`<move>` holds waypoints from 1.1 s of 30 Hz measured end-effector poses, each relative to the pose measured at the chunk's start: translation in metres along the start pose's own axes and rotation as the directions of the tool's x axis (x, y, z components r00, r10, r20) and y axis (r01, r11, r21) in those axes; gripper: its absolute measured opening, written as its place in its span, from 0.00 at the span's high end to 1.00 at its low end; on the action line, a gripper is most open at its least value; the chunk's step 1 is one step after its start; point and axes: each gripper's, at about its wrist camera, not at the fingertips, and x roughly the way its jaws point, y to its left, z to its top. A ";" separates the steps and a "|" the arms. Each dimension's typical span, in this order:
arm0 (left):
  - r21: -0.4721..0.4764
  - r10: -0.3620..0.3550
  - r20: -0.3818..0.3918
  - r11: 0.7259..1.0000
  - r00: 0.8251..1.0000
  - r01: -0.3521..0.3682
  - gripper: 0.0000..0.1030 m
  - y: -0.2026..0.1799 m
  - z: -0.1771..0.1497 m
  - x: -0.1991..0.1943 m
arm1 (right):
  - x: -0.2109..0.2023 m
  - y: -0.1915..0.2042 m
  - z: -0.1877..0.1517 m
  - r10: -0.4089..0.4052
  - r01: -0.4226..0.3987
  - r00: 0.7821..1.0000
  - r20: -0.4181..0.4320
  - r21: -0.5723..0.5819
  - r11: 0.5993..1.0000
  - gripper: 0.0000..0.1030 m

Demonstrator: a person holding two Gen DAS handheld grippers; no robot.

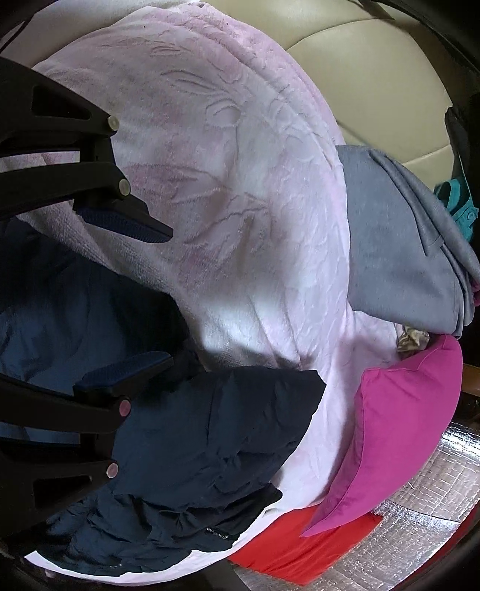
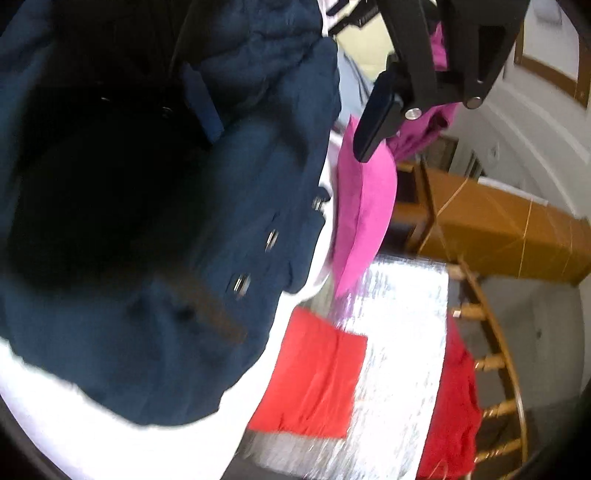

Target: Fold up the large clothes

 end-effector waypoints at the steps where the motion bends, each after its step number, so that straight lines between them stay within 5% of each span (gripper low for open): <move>1: -0.001 0.000 0.000 1.000 1.000 0.000 0.40 -0.001 0.000 0.001 | 0.004 -0.004 0.005 0.004 -0.004 1.000 -0.007 0.038 0.999 0.27; 4: -0.007 -0.005 -0.002 1.000 1.000 0.005 0.40 -0.002 0.002 0.002 | 0.006 -0.008 0.009 0.004 -0.005 1.000 0.010 0.084 0.996 0.33; 6: -0.009 -0.006 -0.002 1.000 1.000 0.006 0.40 -0.002 0.002 0.002 | 0.010 -0.008 0.011 -0.046 0.045 0.999 0.007 0.085 0.995 0.70; 10: -0.023 -0.007 -0.003 1.000 1.000 0.007 0.40 0.002 0.004 0.002 | 0.001 -0.004 0.010 -0.075 0.073 0.997 0.038 0.044 0.996 0.86; 15: -0.040 -0.015 -0.007 0.999 1.000 0.015 0.40 0.009 0.006 0.002 | -0.029 0.023 0.003 -0.120 0.129 0.989 0.092 -0.109 0.986 0.86; 18: -0.039 -0.035 -0.031 0.999 0.999 0.034 0.40 0.010 0.005 0.007 | -0.016 0.013 0.007 -0.229 0.227 0.974 -0.002 -0.106 0.968 0.83; 21: -0.014 -0.071 -0.078 0.997 0.994 0.070 0.40 0.005 0.005 0.017 | -0.014 0.012 0.011 -0.235 0.229 0.970 -0.066 -0.092 0.969 0.80; 22: -0.007 -0.075 -0.085 0.997 0.994 0.075 0.40 0.003 0.005 0.019 | -0.021 0.016 0.012 -0.231 0.223 0.971 -0.065 -0.112 0.968 0.77; 24: -0.009 -0.094 -0.099 0.996 0.991 0.094 0.40 0.001 0.006 0.025 | -0.036 0.018 0.016 -0.233 0.224 0.971 -0.047 -0.148 0.963 0.49; 26: -0.015 -0.112 -0.105 0.994 0.988 0.111 0.40 0.000 0.008 0.028 | -0.060 0.023 0.023 -0.208 0.205 0.978 -0.001 -0.175 0.963 0.32; 33: 0.005 -0.174 -0.067 0.985 0.982 0.175 0.40 -0.010 0.020 0.017 | -0.106 0.020 0.066 -0.268 0.289 0.951 0.155 -0.141 0.947 0.30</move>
